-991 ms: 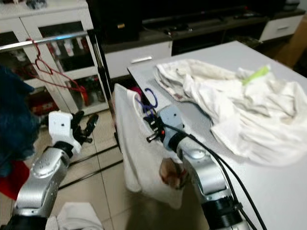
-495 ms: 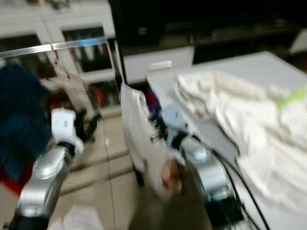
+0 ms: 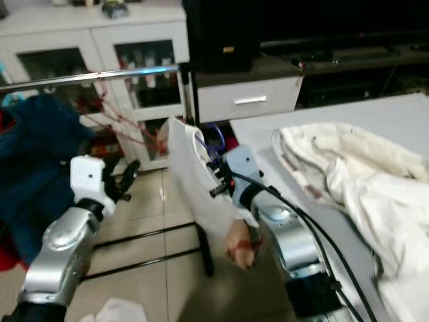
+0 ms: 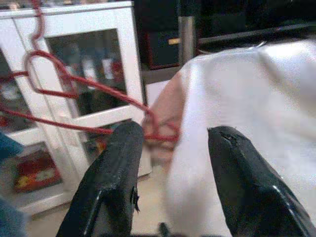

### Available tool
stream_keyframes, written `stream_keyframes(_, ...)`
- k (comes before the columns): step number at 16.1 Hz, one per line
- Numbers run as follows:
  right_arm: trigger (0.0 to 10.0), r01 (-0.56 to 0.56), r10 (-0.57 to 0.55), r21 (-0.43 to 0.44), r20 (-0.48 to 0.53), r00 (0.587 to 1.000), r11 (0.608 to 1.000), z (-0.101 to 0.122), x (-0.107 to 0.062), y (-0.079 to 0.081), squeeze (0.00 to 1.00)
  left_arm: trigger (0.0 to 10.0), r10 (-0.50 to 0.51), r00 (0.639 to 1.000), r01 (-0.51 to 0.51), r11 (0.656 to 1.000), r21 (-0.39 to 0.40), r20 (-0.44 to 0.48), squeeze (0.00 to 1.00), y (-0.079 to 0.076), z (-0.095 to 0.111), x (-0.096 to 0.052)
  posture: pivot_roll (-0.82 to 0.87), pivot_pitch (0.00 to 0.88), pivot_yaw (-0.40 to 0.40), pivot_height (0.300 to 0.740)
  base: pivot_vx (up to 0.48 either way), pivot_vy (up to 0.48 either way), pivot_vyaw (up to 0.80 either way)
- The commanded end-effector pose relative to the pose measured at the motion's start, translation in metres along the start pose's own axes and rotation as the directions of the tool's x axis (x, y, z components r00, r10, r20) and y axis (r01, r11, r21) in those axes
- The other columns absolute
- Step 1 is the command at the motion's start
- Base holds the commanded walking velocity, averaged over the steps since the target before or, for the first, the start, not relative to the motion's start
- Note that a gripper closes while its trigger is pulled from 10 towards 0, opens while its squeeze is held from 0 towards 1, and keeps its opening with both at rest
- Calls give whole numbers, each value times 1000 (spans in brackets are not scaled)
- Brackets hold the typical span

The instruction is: Hang hanger

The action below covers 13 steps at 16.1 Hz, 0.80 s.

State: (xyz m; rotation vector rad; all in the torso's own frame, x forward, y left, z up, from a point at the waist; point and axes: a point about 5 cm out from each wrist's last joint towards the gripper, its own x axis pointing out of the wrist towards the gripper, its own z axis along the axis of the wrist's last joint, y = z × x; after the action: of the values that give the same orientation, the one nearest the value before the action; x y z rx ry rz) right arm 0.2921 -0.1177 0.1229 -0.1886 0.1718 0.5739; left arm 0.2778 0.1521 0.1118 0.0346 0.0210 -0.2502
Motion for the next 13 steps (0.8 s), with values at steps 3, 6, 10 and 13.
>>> stream_keyframes(3, 10000, -13, 13, 14, 20, 1000, 1000, 6, 3, 3, 0, 10000, 15, 1000, -15, 999, 29, 6, 0, 8, 1, -8, 13, 0, 52, 740, 414, 0, 721)
stream_keyframes(6, 10000, 32, -32, 6, 13, 999, 999, 7, 1, -5, 0, 10000, 14, 1000, -14, 999, 35, 7, 0, 6, 1, -12, 23, 0, 45, 740, 414, 0, 0)
stream_keyframes(10, 10000, 115, -116, -53, -25, 993, 992, 13, 1, -20, 0, 10000, -36, 999, 36, 998, 46, 11, 0, 3, 3, -18, 32, 0, 43, 740, 172, 0, 0)
stream_keyframes(13, 10000, 182, -184, -62, -24, 983, 981, 23, -1, -35, 0, 10000, -148, 988, 145, 986, 84, 31, 0, -1, 9, -22, 38, 0, 50, 740, 0, 0, 0)
